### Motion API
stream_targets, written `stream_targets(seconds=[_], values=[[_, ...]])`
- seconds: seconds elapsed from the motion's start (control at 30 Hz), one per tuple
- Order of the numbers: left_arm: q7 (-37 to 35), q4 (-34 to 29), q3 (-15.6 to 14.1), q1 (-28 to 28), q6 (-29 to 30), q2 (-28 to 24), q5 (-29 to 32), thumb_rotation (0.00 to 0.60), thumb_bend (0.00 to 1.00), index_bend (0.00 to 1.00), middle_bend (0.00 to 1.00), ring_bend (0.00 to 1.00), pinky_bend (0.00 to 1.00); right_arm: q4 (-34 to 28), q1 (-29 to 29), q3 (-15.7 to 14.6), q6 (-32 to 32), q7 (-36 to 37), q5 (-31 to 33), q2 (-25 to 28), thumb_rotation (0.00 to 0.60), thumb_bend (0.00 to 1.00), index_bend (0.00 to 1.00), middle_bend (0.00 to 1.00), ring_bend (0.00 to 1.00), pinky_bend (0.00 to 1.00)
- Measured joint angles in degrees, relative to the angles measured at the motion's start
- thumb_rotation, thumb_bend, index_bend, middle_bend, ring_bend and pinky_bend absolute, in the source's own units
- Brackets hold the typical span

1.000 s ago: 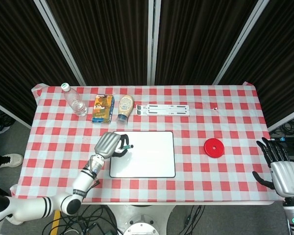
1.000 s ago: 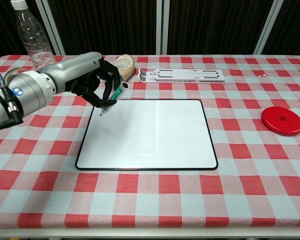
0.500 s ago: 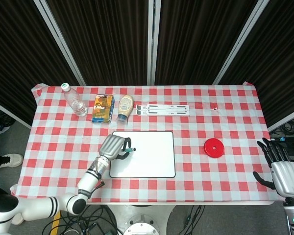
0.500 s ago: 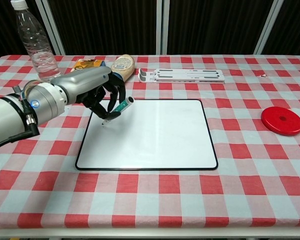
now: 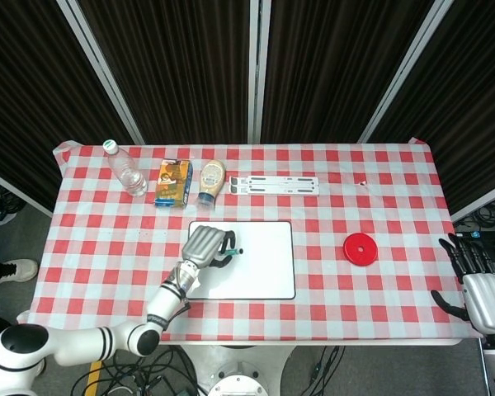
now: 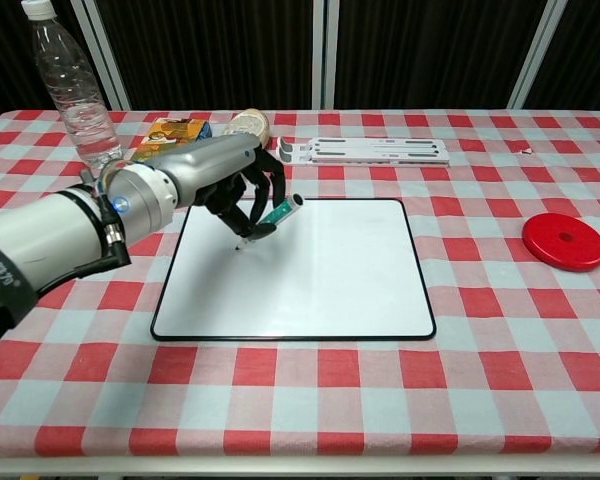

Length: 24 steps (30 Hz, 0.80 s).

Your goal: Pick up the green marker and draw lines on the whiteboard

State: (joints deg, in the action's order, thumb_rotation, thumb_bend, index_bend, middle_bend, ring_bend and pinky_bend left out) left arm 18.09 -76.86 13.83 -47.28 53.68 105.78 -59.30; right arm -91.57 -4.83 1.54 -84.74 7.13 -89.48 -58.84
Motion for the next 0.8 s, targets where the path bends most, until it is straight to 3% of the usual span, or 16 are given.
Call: stream_targets(seconds=[0.33,0.57,0.8], values=[[1.4,-2.0,3.4,-2.8,-0.2,0.7,1.1,0.600,0.42,0.61,0.63,0.83,0.90,0.9,0.8,0.0,-1.0,1.5,0.1,0.3,0.600,0.15,0.00,0.00,0.00,0.00],[4.1,-7.4,0.1,-0.2,2.0,-4.5,1.6,0.600,0.42,0.60,0.63,0.83,0.90,1.7,0.2,-0.1,-0.4,2.2,-0.7,-0.2,0.600,0.15,0.00,0.00,0.00,0.00],[4.6,-7.3,-2.2,1.4,2.1,-5.1,3.2,0.600,0.42,0.60,0.63,0.83,0.90,1.5,0.0,-0.1,-0.3,1.8,-1.2,-0.3,0.600,0.15,0.00,0.00,0.00,0.00]])
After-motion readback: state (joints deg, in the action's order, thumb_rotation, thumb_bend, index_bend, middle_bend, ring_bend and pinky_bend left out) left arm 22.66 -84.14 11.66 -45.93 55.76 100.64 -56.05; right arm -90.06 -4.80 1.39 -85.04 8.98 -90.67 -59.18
